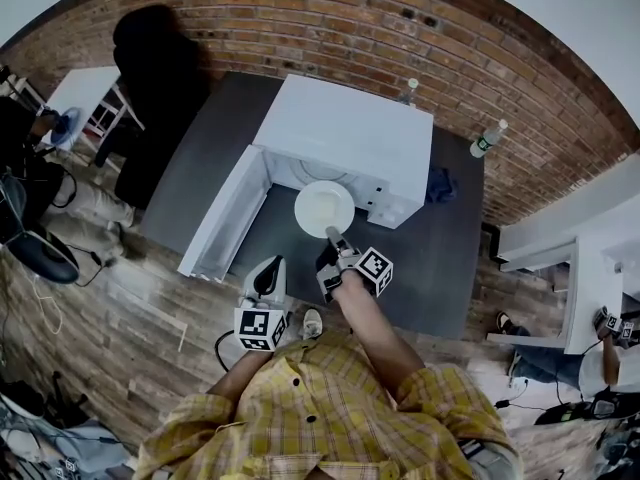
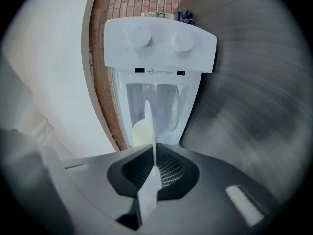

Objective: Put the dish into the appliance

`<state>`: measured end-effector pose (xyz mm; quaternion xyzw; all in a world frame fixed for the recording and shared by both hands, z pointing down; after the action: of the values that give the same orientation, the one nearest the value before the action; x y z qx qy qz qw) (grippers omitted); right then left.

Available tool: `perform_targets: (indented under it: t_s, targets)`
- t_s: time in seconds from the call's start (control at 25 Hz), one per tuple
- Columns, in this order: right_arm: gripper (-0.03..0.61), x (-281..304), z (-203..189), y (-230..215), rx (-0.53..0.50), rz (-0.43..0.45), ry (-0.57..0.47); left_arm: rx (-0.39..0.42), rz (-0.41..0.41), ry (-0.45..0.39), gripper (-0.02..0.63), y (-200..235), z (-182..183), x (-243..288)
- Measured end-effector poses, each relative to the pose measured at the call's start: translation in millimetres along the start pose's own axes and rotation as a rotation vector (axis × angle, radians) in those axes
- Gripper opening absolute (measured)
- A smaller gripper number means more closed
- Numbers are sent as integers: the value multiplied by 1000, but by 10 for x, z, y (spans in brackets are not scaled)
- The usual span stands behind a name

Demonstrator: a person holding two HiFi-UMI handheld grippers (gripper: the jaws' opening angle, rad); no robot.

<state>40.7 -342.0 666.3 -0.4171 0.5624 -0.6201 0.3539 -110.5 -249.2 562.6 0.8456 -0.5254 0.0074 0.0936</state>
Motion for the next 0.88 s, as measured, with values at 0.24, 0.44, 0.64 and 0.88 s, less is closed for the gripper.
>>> perform_targets:
  t_s: [0.24,0.44,0.64,0.88]
  targets:
    - [12,206,109,-204,19,-30,-20,-3,5,-2,-3,25,-16,125]
    - [12,369,227,-283,10,-60,-38,-4,8,3,-3,65,-31,217]
    - [12,560,317,-357,24,-72,-52,-6,8,12,-3,83,-58,294]
    - [15,741,388,-506,55,-77,-59,-2,3,18,-3,58,-75,353]
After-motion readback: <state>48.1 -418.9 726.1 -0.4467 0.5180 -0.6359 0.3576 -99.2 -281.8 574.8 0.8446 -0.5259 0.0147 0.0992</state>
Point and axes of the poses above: the fingertips, and each gripper's own axes: x forward along the fingers, y to its left, z out of its top, the point moved 3 cm from there along -x, backward along the fingers, and after that the axes turned 4 degrees about -y, right-handed, at the moved point
